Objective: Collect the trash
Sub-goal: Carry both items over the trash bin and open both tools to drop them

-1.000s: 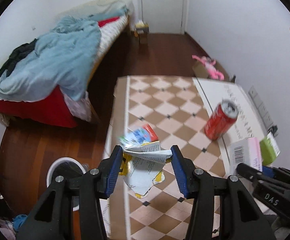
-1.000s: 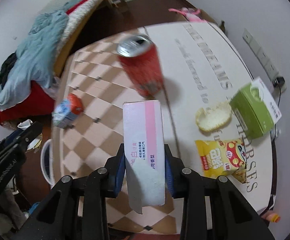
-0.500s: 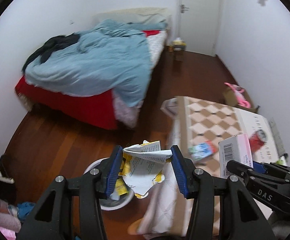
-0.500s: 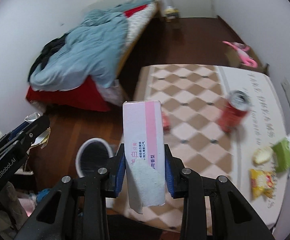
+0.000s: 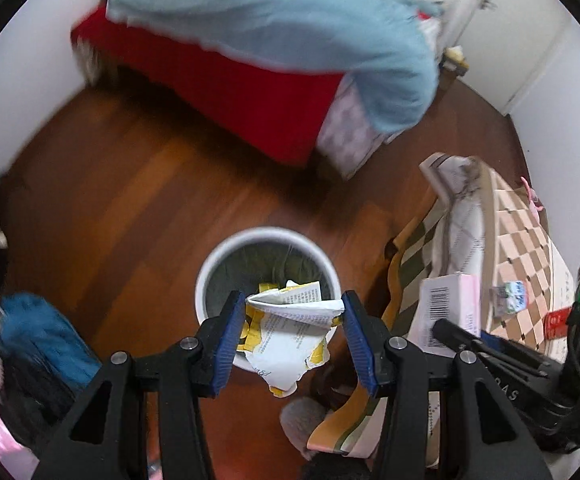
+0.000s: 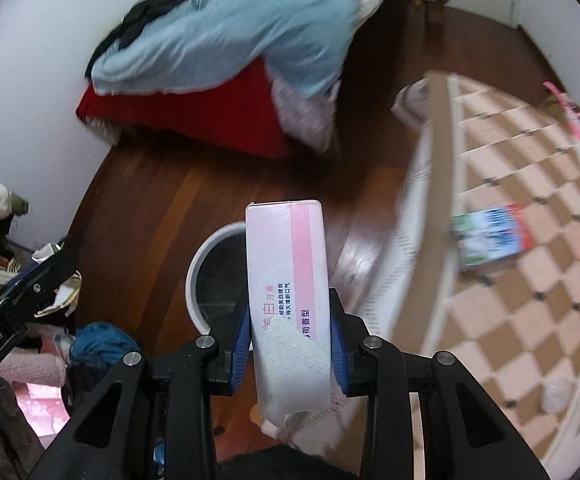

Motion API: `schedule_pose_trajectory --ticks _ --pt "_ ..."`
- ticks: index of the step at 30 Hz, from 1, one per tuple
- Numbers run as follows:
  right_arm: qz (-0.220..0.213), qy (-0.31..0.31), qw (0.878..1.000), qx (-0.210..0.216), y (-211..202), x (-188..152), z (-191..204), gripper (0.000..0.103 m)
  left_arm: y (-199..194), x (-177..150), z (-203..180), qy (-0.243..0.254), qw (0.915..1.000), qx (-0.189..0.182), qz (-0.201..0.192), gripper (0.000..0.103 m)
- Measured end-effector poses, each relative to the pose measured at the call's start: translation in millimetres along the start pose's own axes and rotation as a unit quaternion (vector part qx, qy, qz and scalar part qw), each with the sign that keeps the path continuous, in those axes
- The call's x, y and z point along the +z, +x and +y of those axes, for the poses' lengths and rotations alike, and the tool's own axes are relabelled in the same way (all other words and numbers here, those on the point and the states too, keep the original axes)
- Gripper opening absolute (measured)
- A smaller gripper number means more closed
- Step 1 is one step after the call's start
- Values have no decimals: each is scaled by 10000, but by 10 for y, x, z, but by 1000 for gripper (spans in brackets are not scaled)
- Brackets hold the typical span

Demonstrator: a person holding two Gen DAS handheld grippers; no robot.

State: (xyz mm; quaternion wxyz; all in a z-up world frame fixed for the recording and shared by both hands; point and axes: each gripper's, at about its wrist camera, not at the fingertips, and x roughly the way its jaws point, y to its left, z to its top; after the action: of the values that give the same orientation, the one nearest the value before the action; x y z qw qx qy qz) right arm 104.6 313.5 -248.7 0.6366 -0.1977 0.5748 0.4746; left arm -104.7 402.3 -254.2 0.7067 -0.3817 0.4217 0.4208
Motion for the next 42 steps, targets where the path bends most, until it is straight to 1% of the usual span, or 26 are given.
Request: schedule_pose_trajectory --ticks 4,6,8,9,10,12,14,15,16,17,18,19,21,23,24,30,37,42 --pt "422 66 9990 145 524 75 103 36 440 92 192 -373 9978 -185 512 47" --pt "636 112 9977 222 795 114 158 36 592 144 251 -484 9955 -309 751 48" --pt "760 129 9968 231 987 151 189 36 704 179 314 -596 9935 -261 936 50" --pt "803 151 9963 252 1054 168 199 36 721 194 344 -605 9932 -197 976 56" --pt "854 163 9959 269 1144 196 210 36 735 205 384 -641 9928 -140 1003 73" --pt "877 183 9956 282 1283 268 237 36 695 188 478 -749 9930 -126 909 87" --pt "925 220 9948 371 1394 335 244 39 660 169 560 -776 9932 16 870 89" --pt "963 277 9940 443 1446 369 241 40 646 136 578 -768 9933 132 857 92" --pt "1010 334 9930 518 1500 399 242 46 650 125 595 -758 9934 197 837 94" --pt "1030 372 9922 602 1540 429 244 63 647 112 610 -738 9936 287 809 94" --pt "1023 407 9917 659 1570 440 234 72 638 84 611 -711 9937 405 770 94" --pt "1012 430 9916 686 1579 443 209 80 617 41 620 -693 9937 530 710 94" --pt "1018 412 9916 688 1598 430 198 81 579 -37 628 -639 9934 748 589 94" --pt "1053 341 9923 562 1599 424 197 97 554 -114 624 -559 9926 943 518 94" --pt "1072 255 9931 409 1590 387 199 99 549 -151 620 -521 9922 1023 494 94" --pt "1033 -284 9939 -278 1408 146 229 99 441 -306 584 -320 9903 1302 364 94" --pt "936 -609 9925 -496 1093 -95 322 99 121 -405 476 -113 9899 1412 54 94" --pt "808 -669 9934 -453 841 -200 388 99 -176 -451 385 -9 9905 1363 -199 94"
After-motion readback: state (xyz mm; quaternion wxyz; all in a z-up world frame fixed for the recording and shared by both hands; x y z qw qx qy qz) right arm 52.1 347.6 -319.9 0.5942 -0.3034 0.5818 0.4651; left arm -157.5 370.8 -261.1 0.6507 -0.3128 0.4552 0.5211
